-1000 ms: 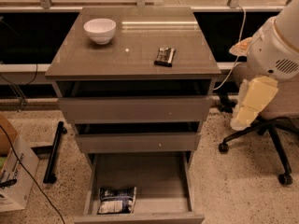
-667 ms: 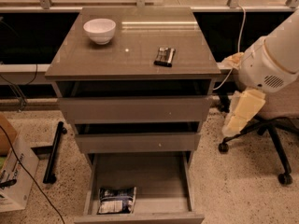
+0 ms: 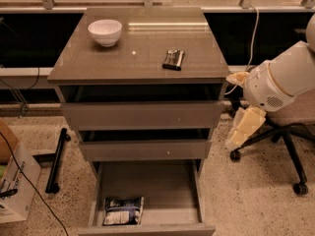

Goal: Pick blue chip bag from bottom drawer and place on counter

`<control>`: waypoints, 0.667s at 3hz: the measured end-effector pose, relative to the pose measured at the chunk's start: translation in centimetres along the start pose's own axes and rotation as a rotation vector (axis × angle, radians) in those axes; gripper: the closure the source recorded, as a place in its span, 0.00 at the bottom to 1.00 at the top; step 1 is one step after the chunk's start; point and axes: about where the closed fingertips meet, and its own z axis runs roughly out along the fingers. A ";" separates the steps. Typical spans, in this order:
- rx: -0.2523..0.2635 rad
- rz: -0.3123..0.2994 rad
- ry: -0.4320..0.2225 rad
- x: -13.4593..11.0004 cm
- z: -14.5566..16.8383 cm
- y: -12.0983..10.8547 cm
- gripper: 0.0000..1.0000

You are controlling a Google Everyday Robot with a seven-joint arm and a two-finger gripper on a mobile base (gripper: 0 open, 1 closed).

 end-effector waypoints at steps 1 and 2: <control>-0.038 0.000 -0.035 0.0 1.7 0.6 0.00; -0.100 0.001 -0.100 -0.3 6.2 1.8 0.00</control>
Offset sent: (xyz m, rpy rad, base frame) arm 0.0035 0.0650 -0.1112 0.2050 0.1183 0.1137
